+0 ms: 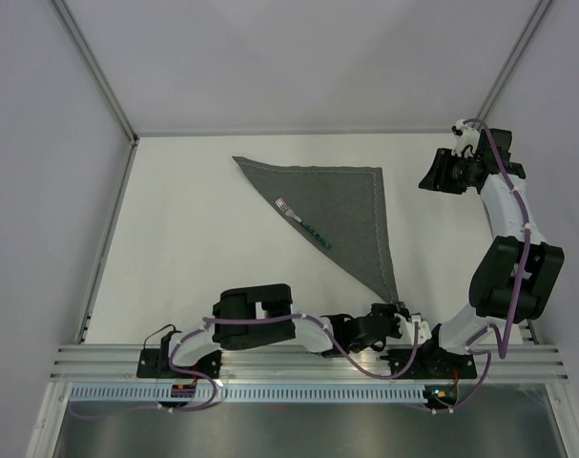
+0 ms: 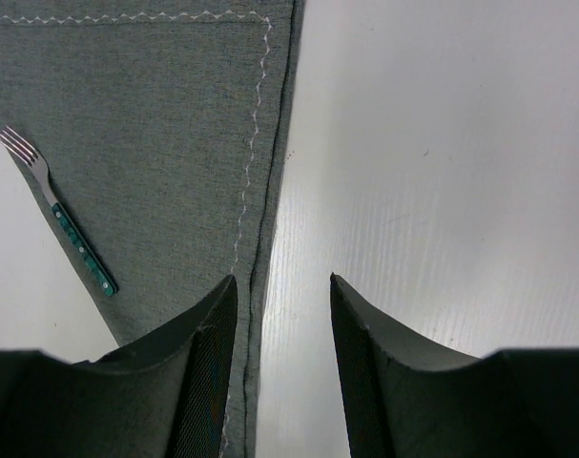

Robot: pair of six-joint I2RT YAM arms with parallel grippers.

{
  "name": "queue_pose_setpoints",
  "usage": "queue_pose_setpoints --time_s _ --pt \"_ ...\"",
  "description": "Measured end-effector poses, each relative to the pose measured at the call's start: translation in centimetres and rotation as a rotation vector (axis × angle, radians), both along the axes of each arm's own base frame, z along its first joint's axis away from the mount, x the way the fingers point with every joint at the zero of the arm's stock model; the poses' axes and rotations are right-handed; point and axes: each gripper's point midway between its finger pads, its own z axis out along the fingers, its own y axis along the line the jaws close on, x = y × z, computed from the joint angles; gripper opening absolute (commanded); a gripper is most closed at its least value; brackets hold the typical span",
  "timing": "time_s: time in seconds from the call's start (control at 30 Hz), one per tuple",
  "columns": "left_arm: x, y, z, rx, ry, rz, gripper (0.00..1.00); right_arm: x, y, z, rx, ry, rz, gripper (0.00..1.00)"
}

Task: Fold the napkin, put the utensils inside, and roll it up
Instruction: Fold the napkin

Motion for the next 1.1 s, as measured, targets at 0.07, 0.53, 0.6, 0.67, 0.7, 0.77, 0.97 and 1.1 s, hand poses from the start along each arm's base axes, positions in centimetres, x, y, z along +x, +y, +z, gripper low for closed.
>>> queue_pose_setpoints --time_s 0.07,0.53,0.6,0.67,0.7,0.77,0.97,1.1 --pt "0.4 -0.6 0.6 -0.024 0.04 0.01 0.02 0.0 0.0 0.0 0.001 0.0 0.0 0.49" --pt "14.8 7.8 8.6 -0.366 0.454 0.352 0.02 0.0 0.1 0.0 0.004 -0.001 0.003 0.49" --pt "17.9 11.1 8.8 -0.424 0.506 0.436 0.02 0.0 0.1 0.0 0.004 -0.001 0.004 0.49" --pt "20.3 14.1 8.4 -0.468 0.559 0.514 0.02 0.0 0.1 0.0 0.005 -0.001 0.004 0.49" --pt "21.1 15.3 8.0 -0.483 0.59 0.543 0.02 0.0 0.1 0.0 0.006 -0.001 0.005 0.49" --pt "22.3 17.4 7.0 -0.501 0.64 0.595 0.02 0.0 0.2 0.1 0.007 -0.001 0.006 0.49" --pt "25.3 22.7 4.6 -0.553 0.783 0.708 0.02 0.0 0.3 0.1 0.013 -0.003 0.01 0.49" --pt "26.8 24.9 4.3 -0.591 0.822 0.749 0.02 0.0 0.4 0.1 0.018 -0.004 0.015 0.49"
